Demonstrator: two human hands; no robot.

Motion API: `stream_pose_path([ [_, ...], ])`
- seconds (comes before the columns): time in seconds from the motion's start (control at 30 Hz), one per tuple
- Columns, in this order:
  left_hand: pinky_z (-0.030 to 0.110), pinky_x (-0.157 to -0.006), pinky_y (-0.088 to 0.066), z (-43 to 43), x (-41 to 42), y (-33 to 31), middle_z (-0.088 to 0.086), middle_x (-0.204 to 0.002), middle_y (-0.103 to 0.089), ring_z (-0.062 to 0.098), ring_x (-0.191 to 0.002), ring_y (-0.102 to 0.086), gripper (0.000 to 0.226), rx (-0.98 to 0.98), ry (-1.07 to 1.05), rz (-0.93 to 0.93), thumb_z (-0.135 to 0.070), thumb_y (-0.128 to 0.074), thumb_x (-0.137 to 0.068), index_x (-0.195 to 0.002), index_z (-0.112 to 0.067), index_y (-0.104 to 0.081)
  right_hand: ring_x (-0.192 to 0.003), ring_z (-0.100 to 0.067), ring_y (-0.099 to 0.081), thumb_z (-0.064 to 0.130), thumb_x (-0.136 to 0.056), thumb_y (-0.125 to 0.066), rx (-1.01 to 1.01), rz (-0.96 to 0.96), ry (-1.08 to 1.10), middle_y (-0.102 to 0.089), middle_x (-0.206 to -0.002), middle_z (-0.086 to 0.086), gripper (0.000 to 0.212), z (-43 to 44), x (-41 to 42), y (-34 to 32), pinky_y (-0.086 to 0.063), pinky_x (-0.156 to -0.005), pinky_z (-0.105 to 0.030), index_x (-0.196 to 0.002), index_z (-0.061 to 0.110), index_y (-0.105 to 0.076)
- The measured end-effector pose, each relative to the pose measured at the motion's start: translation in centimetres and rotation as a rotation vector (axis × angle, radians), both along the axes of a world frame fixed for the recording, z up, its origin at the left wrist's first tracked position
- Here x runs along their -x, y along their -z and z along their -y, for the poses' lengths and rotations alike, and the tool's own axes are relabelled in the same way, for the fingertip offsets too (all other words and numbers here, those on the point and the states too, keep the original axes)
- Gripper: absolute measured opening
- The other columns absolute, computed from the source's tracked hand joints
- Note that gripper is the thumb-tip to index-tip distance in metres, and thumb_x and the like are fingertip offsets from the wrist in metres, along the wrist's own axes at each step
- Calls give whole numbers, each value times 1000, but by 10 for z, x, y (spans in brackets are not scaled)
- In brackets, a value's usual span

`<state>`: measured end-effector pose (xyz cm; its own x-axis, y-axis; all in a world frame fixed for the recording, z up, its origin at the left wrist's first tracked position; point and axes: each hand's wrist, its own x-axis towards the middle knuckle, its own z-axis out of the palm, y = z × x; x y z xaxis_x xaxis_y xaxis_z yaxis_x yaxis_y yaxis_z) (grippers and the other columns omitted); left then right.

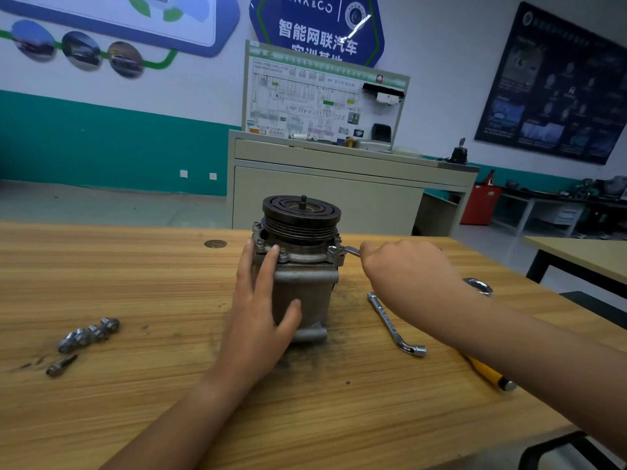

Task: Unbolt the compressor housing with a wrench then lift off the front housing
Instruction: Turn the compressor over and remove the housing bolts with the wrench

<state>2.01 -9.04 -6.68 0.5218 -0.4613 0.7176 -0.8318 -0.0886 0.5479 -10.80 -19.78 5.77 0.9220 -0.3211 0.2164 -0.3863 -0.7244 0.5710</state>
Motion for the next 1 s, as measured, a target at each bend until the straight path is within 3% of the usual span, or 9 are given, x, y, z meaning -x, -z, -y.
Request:
stream_pose_path([
  [0.17,8,-103,-3,-1,-2,1,-29,-144,20,-18,-130,17,77,6,-5,22,-19,-64,-85,-135,-43,-10,-47,-16,-28,0,-89,-49,3,-78,28,-28,-59,-1,15,-18,-5,-12,-31,-44,-27,-102,7,-53],
  [0.33,44,-111,-20,-3,1,-3,-8,-151,2,14,-141,-5,66,18,-45,89,-22,-60,-83,-142,-21,-30,-62,-24,-36,-4,-87,-50,20,-137,6,-27,-60,-3,14,-26,-5,-18,-27,-42,-28,-95,8,-52],
  [0.43,62,-107,-25,-4,3,-6,-10,-151,-8,17,-142,-9,64,-21,-42,110,-25,-55,-80,-140,-13,-39,-56,-22,-35,-6,-86,-49,24,-162,6,-27,-61,-3,16,-28,-5,-22,-30,-44,-28,-86,10,-46],
  [0.5,65,-106,-22,-2,1,-4,-10,-150,-14,11,-141,-7,60,-30,-49,150,-26,-55,-80,-138,-14,-43,-51,-17,-31,-7,-87,-48,10,-175,17,-28,-63,-4,16,-30,-7,-22,-26,-41,-26,-88,9,-49],
  [0.57,63,-101,-19,0,-2,-2,-8,-150,-19,11,-139,-10,55,-25,-72,190,-30,-52,-82,-134,-15,-48,-56,-17,-32,-5,-88,-47,-33,-188,37,-33,-68,-6,21,-30,-10,-20,-30,-41,-26,-105,4,-56],
  [0.7,66,-95,-23,0,-5,-2,-6,-148,-27,15,-137,-18,51,-20,-114,214,-32,-49,-81,-129,-17,-53,-60,-23,-32,-2,-90,-48,-111,-215,78,-44,-95,-17,29,-36,-16,-15,-47,-64,-30,-119,-3,-50],
  [0.83,68,-95,-25,0,-4,-3,-8,-147,-28,15,-136,-22,52,-10,-127,218,-25,-57,-78,-129,-17,-53,-67,-25,-37,-1,-90,-48,-103,-227,83,-27,-68,-10,26,-38,-14,-16,-46,-60,-31,-116,-2,-52],
  [0.93,67,-95,-26,-2,-4,-3,-7,-147,-30,16,-136,-23,51,-8,-119,234,-33,-47,-81,-129,-16,-52,-56,-16,-27,-1,-91,-47,-98,-224,60,-20,-65,-7,26,-36,-11,-16,-36,-47,-29,-117,-1,-52],
  [1.0,68,-93,-27,-3,-5,-4,-5,-146,-29,17,-135,-24,51,-8,-130,235,-31,-51,-80,-129,-15,-52,-54,-13,-23,-2,-91,-47,-83,-233,46,-20,-66,-6,27,-33,-8,-15,-30,-44,-27,-117,0,-52],
])
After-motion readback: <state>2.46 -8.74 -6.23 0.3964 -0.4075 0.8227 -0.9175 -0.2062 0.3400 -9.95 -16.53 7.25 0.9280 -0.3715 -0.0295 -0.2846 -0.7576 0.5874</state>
